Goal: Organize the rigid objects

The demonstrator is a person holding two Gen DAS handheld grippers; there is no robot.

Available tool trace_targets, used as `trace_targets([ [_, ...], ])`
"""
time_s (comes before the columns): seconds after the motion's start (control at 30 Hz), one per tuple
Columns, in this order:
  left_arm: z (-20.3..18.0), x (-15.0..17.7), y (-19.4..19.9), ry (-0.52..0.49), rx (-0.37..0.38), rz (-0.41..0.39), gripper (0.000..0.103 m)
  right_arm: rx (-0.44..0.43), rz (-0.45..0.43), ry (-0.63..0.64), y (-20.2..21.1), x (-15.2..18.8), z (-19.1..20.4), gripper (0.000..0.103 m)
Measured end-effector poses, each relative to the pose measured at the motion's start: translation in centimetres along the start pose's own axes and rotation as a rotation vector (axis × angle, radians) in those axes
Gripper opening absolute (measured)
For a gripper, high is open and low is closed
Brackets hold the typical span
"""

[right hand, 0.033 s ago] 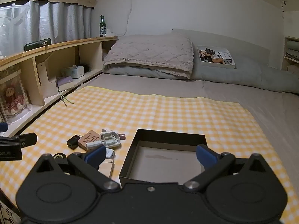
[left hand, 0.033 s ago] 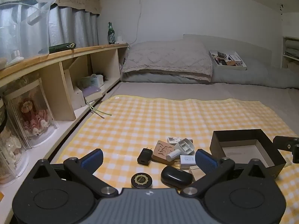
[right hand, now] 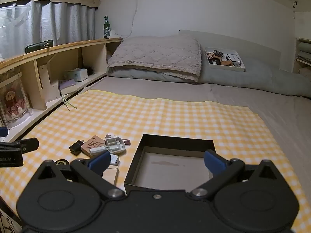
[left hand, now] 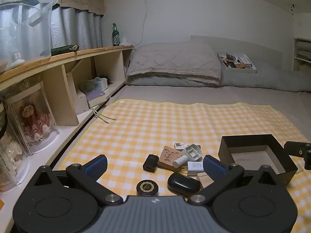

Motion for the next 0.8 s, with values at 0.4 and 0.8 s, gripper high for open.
trace_targets([
  [0.4, 0.5, -0.7, -0.1, 0.012, 0.019, 0.030, 0.103, -0.001, 0.000, 0.000, 0.0, 0.0, 0.1, 0.103],
  [0.8, 0.2, -0.1, -0.1, 0.010, 0.013, 0.028, 0.103, -0.002, 0.002, 0.000, 0.0, 0.0, 0.0, 0.103],
])
Point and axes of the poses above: each gripper's, at about its wrist camera, not at the fingertips, and y roughly against the way its jaws point, z to its left, x to its underside, the point moved 8 cm from there along -y, roughly the way its jaws point, and after that the axes turned 11 degrees about -x, right-handed, at the moved point
